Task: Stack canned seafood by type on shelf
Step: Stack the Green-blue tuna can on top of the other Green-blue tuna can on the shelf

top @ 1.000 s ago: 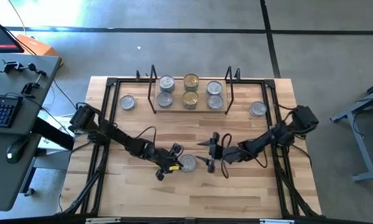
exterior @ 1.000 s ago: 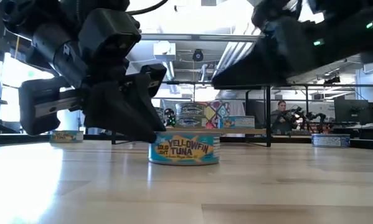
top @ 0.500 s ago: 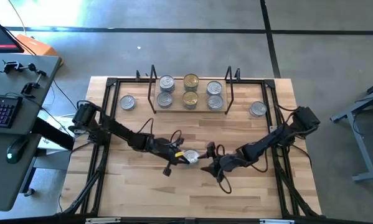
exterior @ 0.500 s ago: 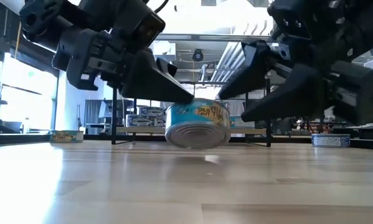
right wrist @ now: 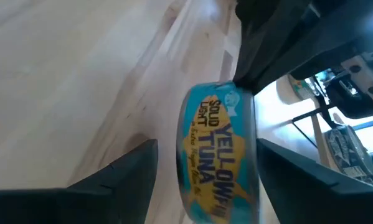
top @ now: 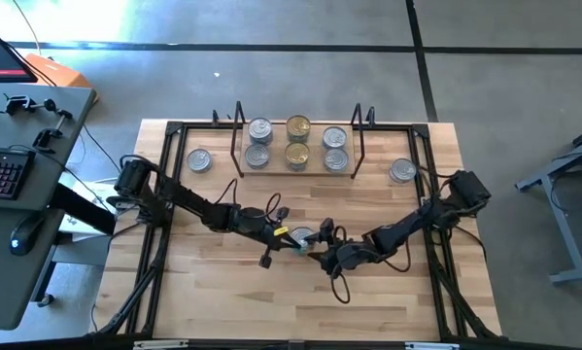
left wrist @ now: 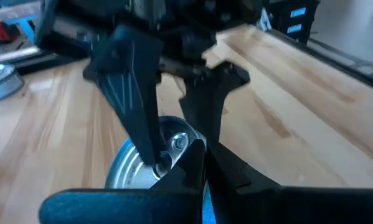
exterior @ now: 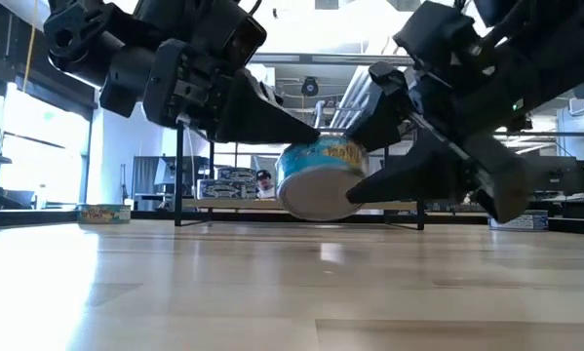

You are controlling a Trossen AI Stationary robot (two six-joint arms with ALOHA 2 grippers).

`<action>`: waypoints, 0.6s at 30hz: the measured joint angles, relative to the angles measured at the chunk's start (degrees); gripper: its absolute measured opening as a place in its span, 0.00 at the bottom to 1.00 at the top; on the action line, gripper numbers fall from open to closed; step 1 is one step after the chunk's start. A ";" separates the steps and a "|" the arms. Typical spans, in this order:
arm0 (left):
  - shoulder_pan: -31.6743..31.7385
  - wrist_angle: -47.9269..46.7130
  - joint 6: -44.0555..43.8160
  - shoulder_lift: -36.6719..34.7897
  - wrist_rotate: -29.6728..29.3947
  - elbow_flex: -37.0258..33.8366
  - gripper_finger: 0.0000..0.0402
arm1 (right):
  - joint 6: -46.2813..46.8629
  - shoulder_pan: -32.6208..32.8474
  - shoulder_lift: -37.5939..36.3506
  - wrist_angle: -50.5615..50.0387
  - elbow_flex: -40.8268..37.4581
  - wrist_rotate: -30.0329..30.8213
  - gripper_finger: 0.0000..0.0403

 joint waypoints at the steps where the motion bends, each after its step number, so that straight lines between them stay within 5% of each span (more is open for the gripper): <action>1: 0.00 0.41 0.01 -0.01 0.12 0.00 0.00 | -0.13 -0.01 0.45 0.92 0.00 0.13 0.64; 5: -0.19 0.03 -0.03 -0.04 0.59 0.01 0.00 | 0.19 0.00 1.23 2.44 0.00 0.36 0.57; 11: -0.49 0.29 -0.19 -0.04 -0.21 0.01 0.01 | 3.71 0.08 1.22 2.92 -0.03 0.48 0.33; 15: -0.70 -3.97 1.76 -1.78 -5.17 0.11 0.07 | 5.79 1.19 0.85 1.30 -0.03 2.79 0.30; 18: -1.14 -11.25 2.63 -5.18 -12.47 0.13 0.14 | 10.86 2.77 -1.69 -9.43 1.95 6.85 0.30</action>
